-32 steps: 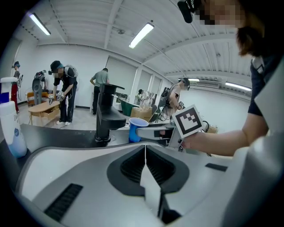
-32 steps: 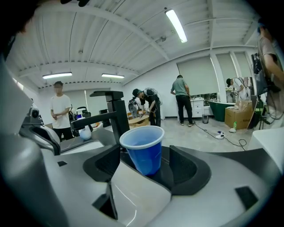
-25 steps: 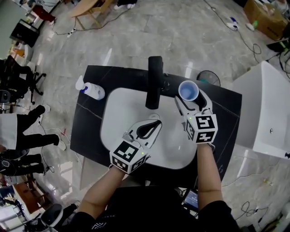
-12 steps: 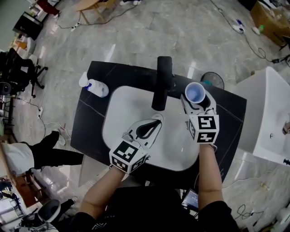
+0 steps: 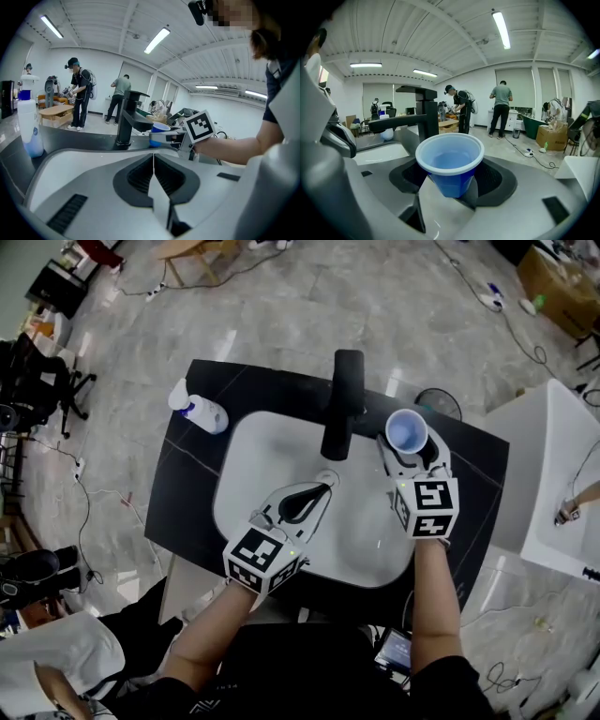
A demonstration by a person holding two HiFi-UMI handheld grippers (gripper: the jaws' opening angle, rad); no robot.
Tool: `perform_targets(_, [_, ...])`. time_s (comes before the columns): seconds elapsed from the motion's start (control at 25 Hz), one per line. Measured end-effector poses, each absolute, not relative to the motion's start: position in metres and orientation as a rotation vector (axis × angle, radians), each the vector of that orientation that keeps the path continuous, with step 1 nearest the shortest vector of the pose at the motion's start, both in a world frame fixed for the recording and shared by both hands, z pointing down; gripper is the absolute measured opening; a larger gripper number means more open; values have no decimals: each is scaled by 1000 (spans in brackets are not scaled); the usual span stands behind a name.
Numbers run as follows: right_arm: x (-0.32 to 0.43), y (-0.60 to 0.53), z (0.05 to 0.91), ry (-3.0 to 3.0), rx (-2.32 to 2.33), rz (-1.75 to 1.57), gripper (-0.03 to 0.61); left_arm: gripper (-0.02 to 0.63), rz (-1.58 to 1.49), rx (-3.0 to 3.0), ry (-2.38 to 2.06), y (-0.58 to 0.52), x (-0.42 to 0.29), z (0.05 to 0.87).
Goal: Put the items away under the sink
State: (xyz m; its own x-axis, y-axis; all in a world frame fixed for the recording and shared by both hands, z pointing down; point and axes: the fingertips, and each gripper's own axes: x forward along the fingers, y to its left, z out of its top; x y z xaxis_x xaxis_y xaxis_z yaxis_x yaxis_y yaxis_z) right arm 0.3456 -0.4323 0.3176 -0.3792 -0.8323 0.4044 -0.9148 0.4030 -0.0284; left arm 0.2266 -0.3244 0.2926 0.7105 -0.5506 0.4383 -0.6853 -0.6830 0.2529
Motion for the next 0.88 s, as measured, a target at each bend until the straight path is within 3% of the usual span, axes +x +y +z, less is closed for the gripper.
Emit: perform_targets(0.88, [318, -371, 291, -2350, 1476, 349, 319, 12, 372, 2518, -1029, -281, 175, 275])
